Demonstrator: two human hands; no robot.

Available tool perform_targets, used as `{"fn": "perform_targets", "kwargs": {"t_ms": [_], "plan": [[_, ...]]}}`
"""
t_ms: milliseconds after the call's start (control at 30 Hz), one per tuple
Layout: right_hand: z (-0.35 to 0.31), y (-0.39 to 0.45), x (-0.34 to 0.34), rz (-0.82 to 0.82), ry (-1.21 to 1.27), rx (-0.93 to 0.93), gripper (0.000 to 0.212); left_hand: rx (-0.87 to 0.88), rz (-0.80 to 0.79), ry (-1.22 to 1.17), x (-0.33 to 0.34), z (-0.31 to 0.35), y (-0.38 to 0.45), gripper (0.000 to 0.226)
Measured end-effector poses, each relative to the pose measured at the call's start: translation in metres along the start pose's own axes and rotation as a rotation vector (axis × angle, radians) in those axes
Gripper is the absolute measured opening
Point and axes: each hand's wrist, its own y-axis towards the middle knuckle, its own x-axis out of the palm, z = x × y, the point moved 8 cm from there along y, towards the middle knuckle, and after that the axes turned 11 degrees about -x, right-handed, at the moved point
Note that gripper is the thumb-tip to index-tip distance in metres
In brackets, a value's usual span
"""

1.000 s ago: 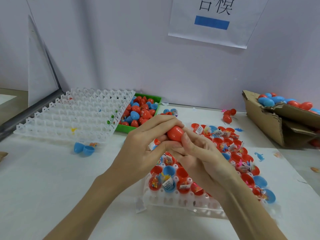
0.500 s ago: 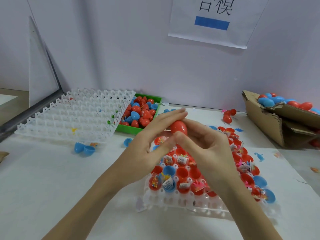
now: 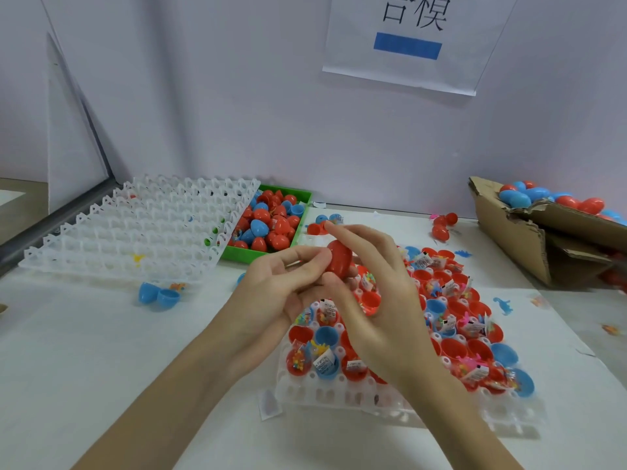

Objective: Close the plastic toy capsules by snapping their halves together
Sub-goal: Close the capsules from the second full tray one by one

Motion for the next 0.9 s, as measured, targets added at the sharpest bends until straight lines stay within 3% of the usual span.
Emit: {"fn": "perform_targets", "kwargs": {"t_ms": [133, 200, 433, 567, 700, 900], "plan": [[-0.002, 0.000, 0.009, -0.011, 0.322, 0.090, 0.046, -0.068, -0.061, -0.119, 0.004, -0.003, 0.000, 0.043], [-0.001, 0.000, 0.009, 0.004, 0.371, 0.107, 0.047, -0.096, -0.084, -0.167, 0.006, -0.004, -0.001, 0.040], [-0.004, 0.002, 0.003, 0.021, 0.307, 0.068, 0.037, -0.144, -0.112, -0.233, 0.009, -0.006, -0.002, 0.061], [-0.006, 0.002, 0.004, 0.026, 0.237, 0.041, 0.034, -0.191, -0.103, -0.255, 0.010, -0.011, -0.002, 0.049], [-0.012, 0.000, 0.003, 0.069, 0.156, -0.001, 0.033, -0.234, -0.086, -0.288, 0.012, -0.020, -0.003, 0.051], [-0.012, 0.001, -0.003, 0.066, -0.029, -0.057, 0.045, -0.272, -0.213, -0.375, 0.023, -0.019, -0.007, 0.039]]}}
